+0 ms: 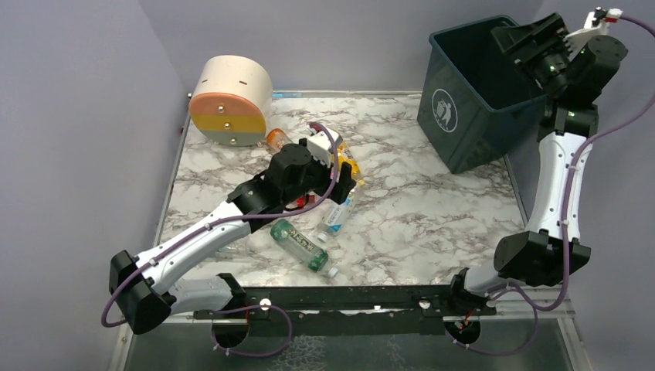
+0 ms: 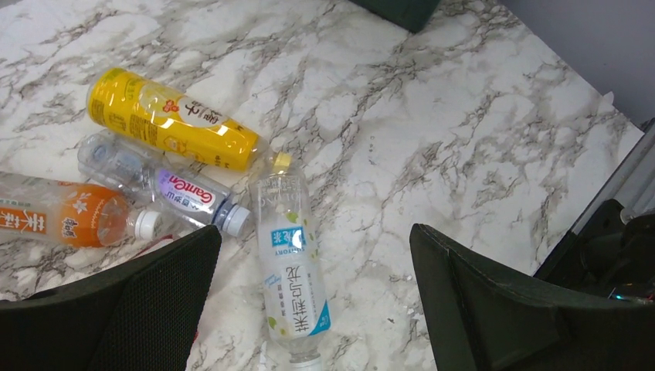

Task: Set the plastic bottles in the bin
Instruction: Place the plastic bottle in the trash bin, then pick up the plastic bottle at the center of the board.

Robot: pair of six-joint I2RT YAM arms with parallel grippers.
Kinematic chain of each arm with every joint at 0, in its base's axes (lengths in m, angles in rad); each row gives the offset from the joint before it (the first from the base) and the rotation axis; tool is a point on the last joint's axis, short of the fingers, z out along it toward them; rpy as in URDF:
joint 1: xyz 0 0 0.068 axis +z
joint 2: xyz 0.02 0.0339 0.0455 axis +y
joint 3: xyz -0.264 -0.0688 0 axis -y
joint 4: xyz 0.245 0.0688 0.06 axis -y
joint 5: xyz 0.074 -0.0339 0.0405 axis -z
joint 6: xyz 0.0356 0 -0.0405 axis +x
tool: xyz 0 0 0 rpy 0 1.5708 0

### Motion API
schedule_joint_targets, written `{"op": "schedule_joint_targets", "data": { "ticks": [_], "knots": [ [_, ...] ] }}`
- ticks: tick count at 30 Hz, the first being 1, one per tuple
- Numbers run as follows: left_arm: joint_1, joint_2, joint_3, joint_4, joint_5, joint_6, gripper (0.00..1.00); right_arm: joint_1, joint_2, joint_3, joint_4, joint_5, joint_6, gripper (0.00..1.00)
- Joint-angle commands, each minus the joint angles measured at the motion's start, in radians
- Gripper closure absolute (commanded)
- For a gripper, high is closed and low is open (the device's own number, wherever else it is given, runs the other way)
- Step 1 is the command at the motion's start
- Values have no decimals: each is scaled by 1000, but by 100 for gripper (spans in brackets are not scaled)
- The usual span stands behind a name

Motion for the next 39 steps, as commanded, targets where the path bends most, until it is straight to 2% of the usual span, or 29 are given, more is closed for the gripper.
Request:
{"op": "schedule_joint_targets", "data": {
  "ticks": [1,9,18,25,32,39],
  "knots": [
    [9,31,41,-39,-19,-24,1,122,-35,9,-1,-130,-42,4],
    [8,42,-12,-44,-39,-52,1,376,-102,-65,-72,-145,-128,3],
    [8,51,-123,-3,-55,-118,1,496,-203,-280,-155,-157,-216,0],
    [8,70,-223,70,-53,-173,1,522,-247,-442,-176,-153,-271,0],
    [8,107,-268,121,-79,-154,1,529,-250,-560,-173,-129,-311,1],
    [9,126,-303,190,-80,-127,1,531,-277,-704,-100,-91,-273,0]
  ]
}}
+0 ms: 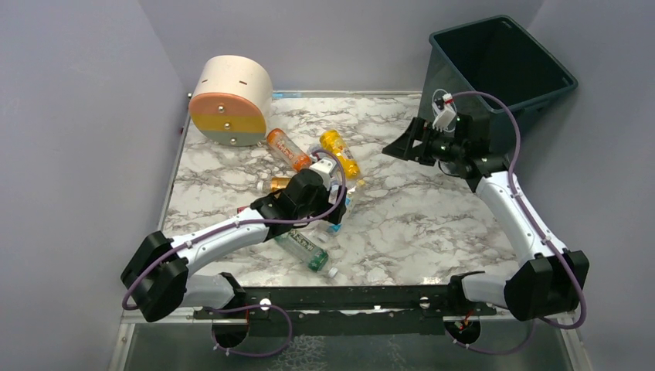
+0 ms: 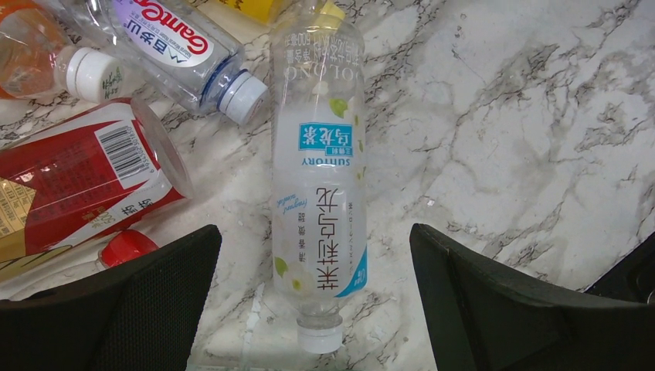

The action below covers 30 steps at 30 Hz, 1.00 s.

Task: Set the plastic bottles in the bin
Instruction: Pick up the plastic bottle at the center of the board.

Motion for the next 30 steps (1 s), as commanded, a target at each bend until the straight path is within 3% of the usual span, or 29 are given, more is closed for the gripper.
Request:
{"op": "schedule_joint_targets", "data": {
  "ticks": [1,16,30],
  "knots": [
    [2,13,-31,91,-14,24,1,8,-43,-77,62,32,11,0],
    [-1,136,-51,129,4,-3,1,8,-109,-226,74,50,5,0],
    [-71,258,1,94,-35,-29,1,8,-135,-308,106,27,12,0]
  ]
}}
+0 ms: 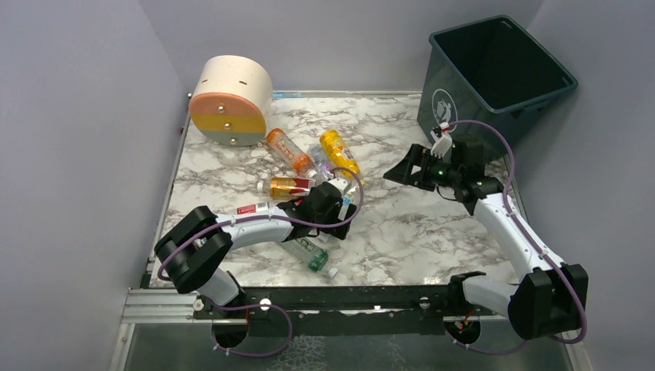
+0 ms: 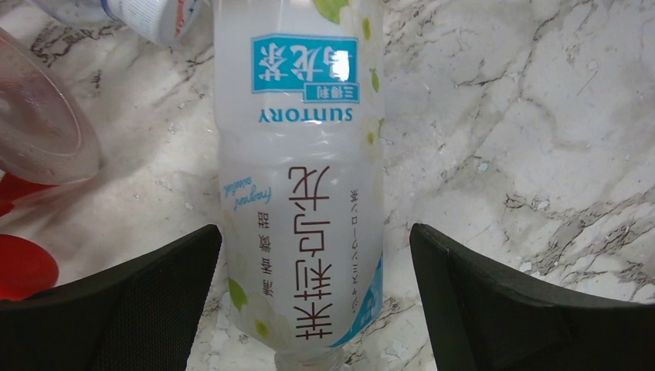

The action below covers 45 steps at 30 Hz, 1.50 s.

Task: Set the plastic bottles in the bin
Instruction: Pick up the plastic bottle at the center of the board.

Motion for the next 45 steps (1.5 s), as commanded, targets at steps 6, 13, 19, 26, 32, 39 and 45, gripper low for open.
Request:
{"op": "schedule_joint_targets", "data": {
  "ticks": [6,13,19,26,32,39,45],
  "knots": [
    [-37,12,40,-15,-63,-29,7,8,-6,-19,45,-5,-10,1],
    [-40,15,61,-35,-81,-31,29,8,7,-29,59,-14,-6,2],
    [-41,15,71,-47,-81,-27,42,8,16,-33,71,-24,1,2],
    [-50,-41,86,-63,-51,-27,43,8,20,-29,66,-24,-2,2],
    [-60,-111,88,-66,-9,-33,43,8,14,-30,68,-27,1,2],
    [-61,-190,64,-35,42,-24,43,8,17,-35,82,-65,7,2],
    [-64,-201,50,2,105,-2,43,8,44,-40,116,-142,32,2]
  ]
}}
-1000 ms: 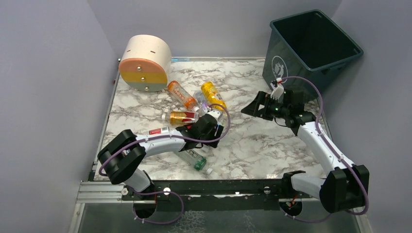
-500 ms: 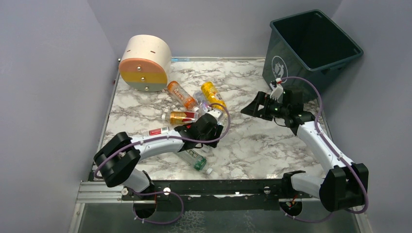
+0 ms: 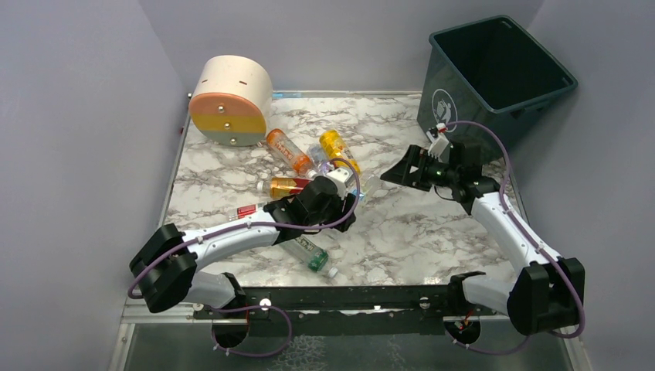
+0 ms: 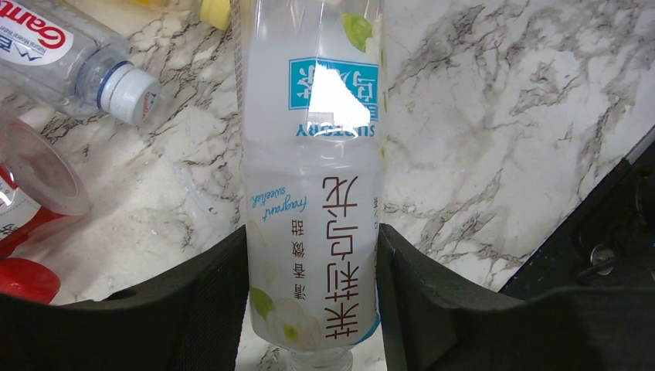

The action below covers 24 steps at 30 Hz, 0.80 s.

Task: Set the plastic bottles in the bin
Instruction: Pick up the plastic bottle at the center of the board.

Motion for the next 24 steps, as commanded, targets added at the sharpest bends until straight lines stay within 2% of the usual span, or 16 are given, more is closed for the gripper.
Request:
{"op": "schedule_joint_targets", "data": {
  "ticks": [1,10,24],
  "knots": [
    [-9,-20,-4,64,86,24,43,9,28,-14,59,-102,28,2],
    [-28,-39,-8,96,117,56,43,9,105,-20,72,-196,45,0],
    [-54,-29,-4,108,122,73,43,29,136,-32,85,-231,51,0]
  ]
}}
